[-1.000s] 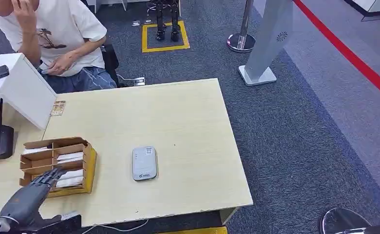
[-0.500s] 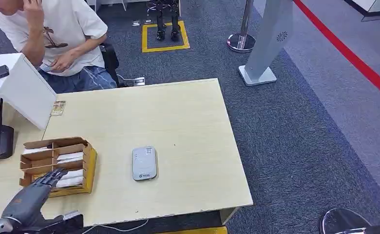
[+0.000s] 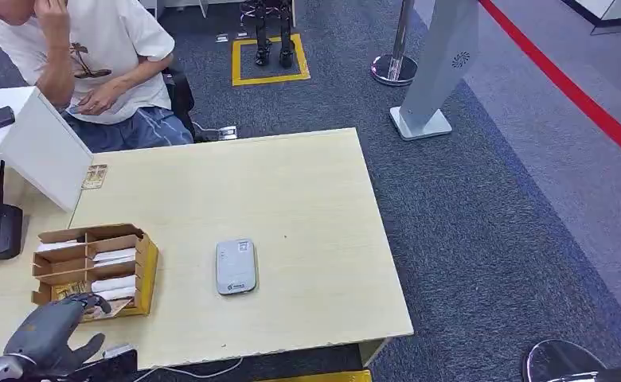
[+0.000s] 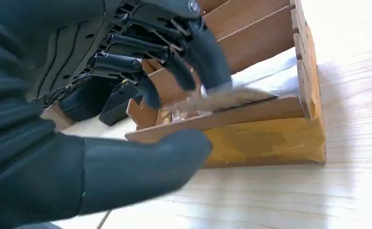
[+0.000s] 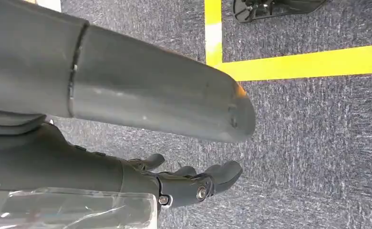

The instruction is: Pass the card to the sensor for recognition and then transmit it.

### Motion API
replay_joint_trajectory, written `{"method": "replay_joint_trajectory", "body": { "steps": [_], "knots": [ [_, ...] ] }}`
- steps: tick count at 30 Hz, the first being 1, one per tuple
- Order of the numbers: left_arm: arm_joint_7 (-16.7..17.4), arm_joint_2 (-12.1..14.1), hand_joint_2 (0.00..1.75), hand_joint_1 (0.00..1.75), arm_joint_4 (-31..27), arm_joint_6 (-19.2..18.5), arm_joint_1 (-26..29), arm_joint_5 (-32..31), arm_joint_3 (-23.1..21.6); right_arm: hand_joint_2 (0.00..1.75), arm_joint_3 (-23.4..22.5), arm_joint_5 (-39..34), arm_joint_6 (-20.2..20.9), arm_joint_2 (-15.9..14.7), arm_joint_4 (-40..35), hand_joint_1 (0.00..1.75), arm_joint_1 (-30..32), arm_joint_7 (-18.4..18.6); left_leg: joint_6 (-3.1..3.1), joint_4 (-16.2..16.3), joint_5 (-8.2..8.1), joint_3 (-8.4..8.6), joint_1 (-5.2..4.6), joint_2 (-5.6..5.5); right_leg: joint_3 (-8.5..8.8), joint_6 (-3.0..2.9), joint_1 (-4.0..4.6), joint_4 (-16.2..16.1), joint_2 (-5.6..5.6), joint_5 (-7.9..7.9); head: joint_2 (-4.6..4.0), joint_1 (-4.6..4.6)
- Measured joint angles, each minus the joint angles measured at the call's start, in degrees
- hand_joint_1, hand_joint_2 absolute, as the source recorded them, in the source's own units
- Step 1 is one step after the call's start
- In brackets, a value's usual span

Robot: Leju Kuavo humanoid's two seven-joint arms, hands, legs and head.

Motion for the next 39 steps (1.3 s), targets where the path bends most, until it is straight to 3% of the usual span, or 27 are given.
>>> {"method": "replay_joint_trajectory", "body": {
  "steps": [31, 32, 36, 37, 38, 39],
  "knots": [
    [-1.2, -0.1, 1.75, 1.75, -1.1, 1.2, 1.9, 3.8, 2.3, 1.75, -1.5, -3.6, -0.3, 0.0, -0.1, 0.0, 0.0, -2.9, 0.0, 0.0, 0.0, 0.0, 0.0, 0.0, 0.01, 0.0, 0.0, 0.0, 0.0, 0.0, -0.02, -0.02],
    [-1.2, 0.0, 1.75, 0.8, -1.1, 1.3, 1.8, 3.8, 2.3, 1.75, -1.5, -3.6, -0.3, 0.0, -0.1, 0.0, 0.0, -2.9, 0.0, 0.0, 0.0, 0.0, 0.0, 0.0, 0.01, 0.0, 0.0, 0.0, -0.01, 0.0, 0.0, 0.0],
    [-1.2, -0.3, 1.75, 0.8, -1.1, 1.7, 1.0, 1.9, 2.3, 1.75, -1.6, -3.6, -0.3, 0.0, -0.1, 0.0, 0.0, -2.7, 0.0, 0.0, 0.01, 0.01, 0.0, -0.01, 0.01, 0.0, 0.0, 0.0, -0.01, 0.0, -0.02, 0.0],
    [-1.2, -0.5, 1.75, 0.0, -1.1, 1.8, 0.6, 1.4, 2.3, 1.75, -1.6, -3.6, -0.3, 0.0, -0.1, 0.0, 0.0, -2.7, 0.0, 0.0, 0.01, 0.01, 0.0, -0.01, 0.01, 0.0, 0.0, 0.0, -0.01, 0.0, 0.0, 0.0],
    [-1.2, -0.7, 1.75, 0.0, -1.1, 1.8, 0.3, 1.0, 2.2, 1.75, -1.6, -3.6, -0.3, 0.0, -0.1, 0.0, -0.1, -2.6, 0.0, 0.0, 0.0, 0.01, 0.0, -0.01, 0.02, 0.0, 0.0, 0.0, -0.01, 0.0, 0.0, 0.0],
    [-1.2, -0.9, 0.0, 0.0, -1.1, 1.9, 0.1, 0.8, 2.2, 1.75, -1.6, -3.6, -0.3, 0.0, -0.1, 0.0, -0.1, -2.6, 0.0, 0.0, 0.0, 0.01, 0.0, -0.01, 0.02, 0.0, 0.0, 0.0, -0.01, 0.0, 0.0, -0.02]
  ]
}}
